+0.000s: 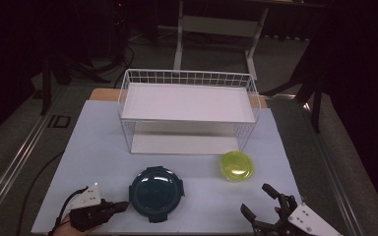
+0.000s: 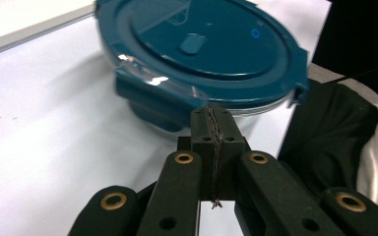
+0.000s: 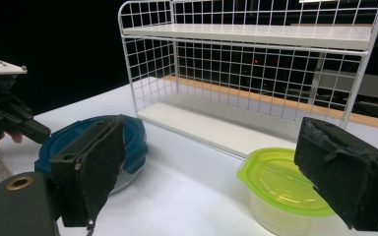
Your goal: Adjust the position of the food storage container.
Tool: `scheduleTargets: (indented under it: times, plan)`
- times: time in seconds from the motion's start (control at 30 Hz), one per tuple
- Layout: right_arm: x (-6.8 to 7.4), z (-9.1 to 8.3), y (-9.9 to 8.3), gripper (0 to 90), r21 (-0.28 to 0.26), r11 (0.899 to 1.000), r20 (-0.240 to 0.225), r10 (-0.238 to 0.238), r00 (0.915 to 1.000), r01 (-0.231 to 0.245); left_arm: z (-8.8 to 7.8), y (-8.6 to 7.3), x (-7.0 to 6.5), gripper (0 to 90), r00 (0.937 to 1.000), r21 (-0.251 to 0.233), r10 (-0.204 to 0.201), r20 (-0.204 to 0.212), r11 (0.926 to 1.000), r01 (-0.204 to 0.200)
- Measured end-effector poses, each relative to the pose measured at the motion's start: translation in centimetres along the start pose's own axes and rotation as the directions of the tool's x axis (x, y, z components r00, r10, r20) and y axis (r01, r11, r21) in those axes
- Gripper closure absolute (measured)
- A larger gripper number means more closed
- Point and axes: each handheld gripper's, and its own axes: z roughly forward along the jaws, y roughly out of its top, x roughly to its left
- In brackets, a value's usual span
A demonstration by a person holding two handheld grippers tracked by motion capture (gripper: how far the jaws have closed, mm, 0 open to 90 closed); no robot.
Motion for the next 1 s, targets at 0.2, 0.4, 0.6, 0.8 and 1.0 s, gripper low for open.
scheduleTargets:
  times: [0.2,0.4,0.6,0.8,1.0]
  plan:
    - [0.1,0.0,0.0,11.7,-0.002,1.0,-0.003,0.001,1.0,-0.001,0.4,0.0,-0.2,89.0,1.0,0.007,-0.002,-0.004,1.0,0.002]
    - [0.1,0.1,-0.1,11.7,-0.001,1.0,-0.008,0.0,1.0,0.0,0.5,0.2,-0.2,89.0,1.0,-0.013,-0.004,0.001,0.9999,0.004]
    - [0.3,0.3,-0.1,11.7,0.011,1.0,-0.012,-0.003,0.9999,0.003,0.6,0.2,0.1,89.0,0.9997,-0.024,-0.023,0.009,0.9994,0.023]
    - [0.3,0.4,-0.2,11.7,0.016,1.0,-0.016,-0.004,0.9999,0.004,1.0,0.4,0.2,89.0,0.9993,-0.03,-0.034,0.017,0.999,0.035]
    - [0.3,0.4,-0.2,11.7,0.016,1.0,-0.016,-0.002,0.9999,0.002,1.9,1.0,0.2,89.0,0.9996,-0.031,-0.019,0.02,0.9993,0.019]
